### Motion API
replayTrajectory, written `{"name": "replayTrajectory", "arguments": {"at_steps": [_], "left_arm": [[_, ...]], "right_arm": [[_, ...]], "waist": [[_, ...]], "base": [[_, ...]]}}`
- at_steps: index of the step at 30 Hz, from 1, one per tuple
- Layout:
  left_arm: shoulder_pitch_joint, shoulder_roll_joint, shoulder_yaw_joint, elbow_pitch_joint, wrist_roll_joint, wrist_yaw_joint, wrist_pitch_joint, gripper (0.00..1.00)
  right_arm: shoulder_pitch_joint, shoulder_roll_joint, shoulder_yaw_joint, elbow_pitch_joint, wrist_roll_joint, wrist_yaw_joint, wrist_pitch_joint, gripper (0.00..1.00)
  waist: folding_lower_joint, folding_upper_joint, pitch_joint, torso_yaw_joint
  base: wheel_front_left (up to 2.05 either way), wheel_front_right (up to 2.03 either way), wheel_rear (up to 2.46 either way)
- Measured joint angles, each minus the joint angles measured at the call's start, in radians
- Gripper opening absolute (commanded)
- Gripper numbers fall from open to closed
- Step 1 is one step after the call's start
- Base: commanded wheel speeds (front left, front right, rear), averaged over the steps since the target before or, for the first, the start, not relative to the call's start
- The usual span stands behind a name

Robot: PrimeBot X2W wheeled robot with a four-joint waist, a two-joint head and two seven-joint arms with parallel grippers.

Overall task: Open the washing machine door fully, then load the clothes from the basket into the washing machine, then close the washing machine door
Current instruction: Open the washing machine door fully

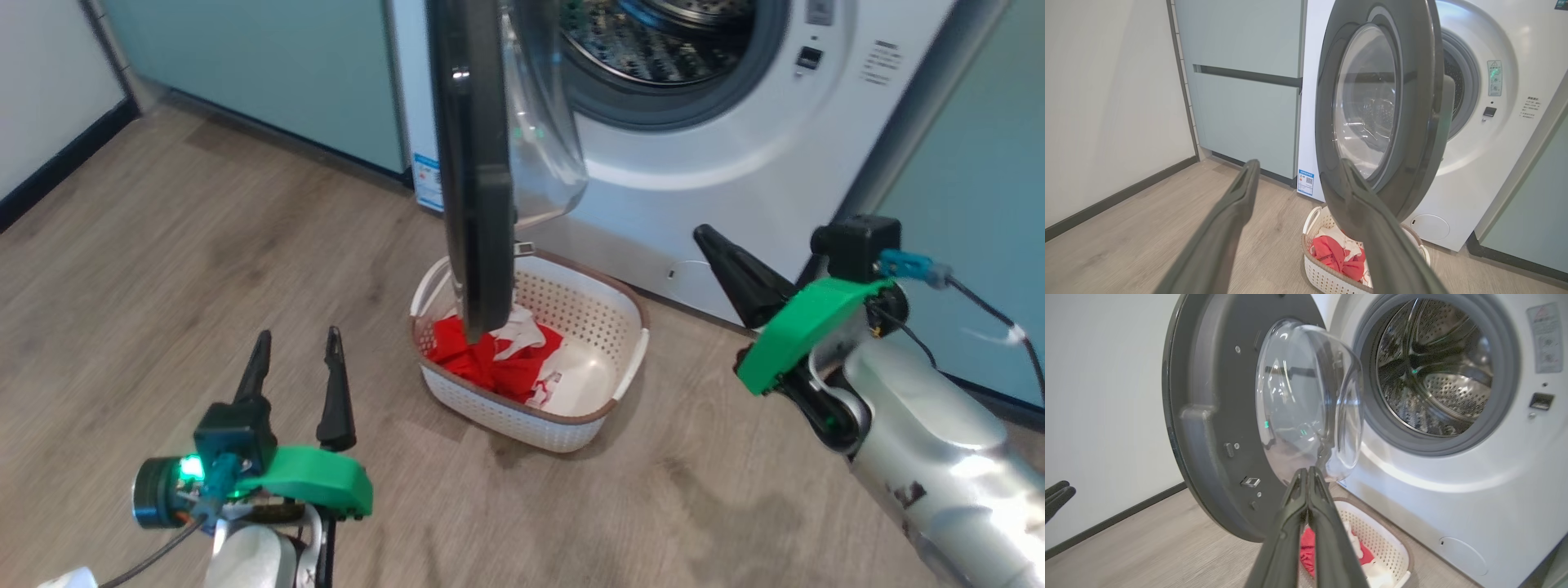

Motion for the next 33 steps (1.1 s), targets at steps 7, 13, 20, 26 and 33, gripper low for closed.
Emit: {"name": "replayTrajectory", "arguments": {"at_steps": [7, 13, 20, 26, 33], "left_arm": [[0.0, 0.0, 0.038, 0.0, 0.008, -0.004, 0.0, 1.0], [0.005, 0.0, 0.058, -0.001, 0.009, -0.004, 0.0, 1.0], [0.012, -0.001, 0.057, -0.001, 0.009, -0.004, 0.0, 1.0], [0.016, -0.001, 0.051, -0.003, 0.009, -0.004, 0.0, 1.0], [0.032, -0.001, 0.044, -0.009, 0.009, -0.003, 0.0, 1.0]], "right_arm": [[0.209, 0.095, -0.399, -0.174, -0.315, 0.0, -0.019, 0.0], [0.48, 0.262, -0.608, -0.345, -0.517, 0.0, -0.019, 0.0], [0.577, 0.291, -0.689, -0.399, -0.576, 0.0, -0.019, 0.0], [0.606, 0.294, -0.71, -0.407, -0.567, 0.0, -0.019, 1.0], [0.611, 0.295, -0.714, -0.407, -0.563, 0.0, -0.019, 1.0]], "waist": [[0.0, 0.0, -0.005, -0.067], [0.0, 0.0, -0.009, -0.107], [0.0, 0.0, -0.014, -0.12], [0.0, 0.0, -0.016, -0.121], [0.0, -0.0001, -0.017, -0.119]], "base": [[0.0, 0.0, 0.0], [0.0, 0.0, 0.0], [0.0, 0.0, 0.0], [0.0, 0.0, 0.0], [0.0, 0.0, 0.0]]}}
